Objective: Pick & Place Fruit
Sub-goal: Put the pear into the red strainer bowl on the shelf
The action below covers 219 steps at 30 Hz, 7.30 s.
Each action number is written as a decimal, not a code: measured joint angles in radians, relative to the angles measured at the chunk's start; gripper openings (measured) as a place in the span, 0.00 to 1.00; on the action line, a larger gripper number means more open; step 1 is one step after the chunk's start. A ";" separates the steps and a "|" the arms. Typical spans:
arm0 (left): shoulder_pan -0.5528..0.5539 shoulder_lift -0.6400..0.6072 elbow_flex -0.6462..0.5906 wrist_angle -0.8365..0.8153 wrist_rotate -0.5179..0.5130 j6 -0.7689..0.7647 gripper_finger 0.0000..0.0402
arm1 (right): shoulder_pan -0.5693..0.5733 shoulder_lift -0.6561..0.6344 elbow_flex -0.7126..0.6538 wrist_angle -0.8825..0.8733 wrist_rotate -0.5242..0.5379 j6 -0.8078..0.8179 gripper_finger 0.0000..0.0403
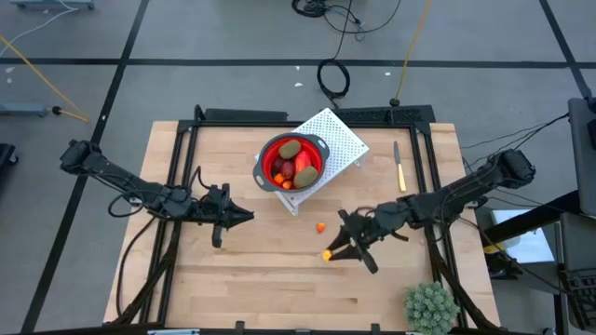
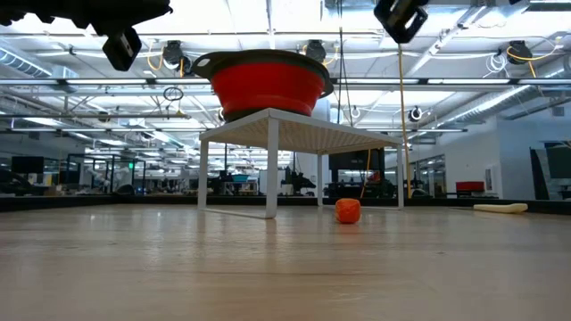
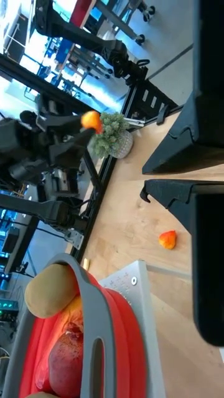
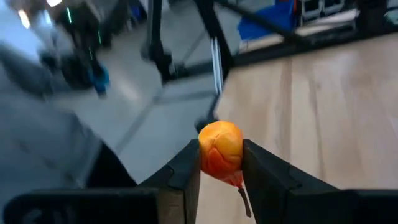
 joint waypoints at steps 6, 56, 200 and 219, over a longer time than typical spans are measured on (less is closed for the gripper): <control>0.000 0.001 0.000 -0.001 0.000 -0.023 0.05 | -0.041 0.000 0.000 0.158 0.000 0.211 0.24; -0.004 0.062 0.061 0.217 -0.031 -0.222 0.53 | -0.155 0.001 0.000 0.332 0.105 -0.311 0.24; 0.216 0.723 0.686 0.071 0.075 -0.431 0.23 | 0.057 0.001 0.000 0.313 0.739 -1.340 0.45; 0.306 0.704 0.685 0.000 0.129 -0.368 0.23 | 0.132 -0.096 0.000 0.098 0.977 -1.118 0.37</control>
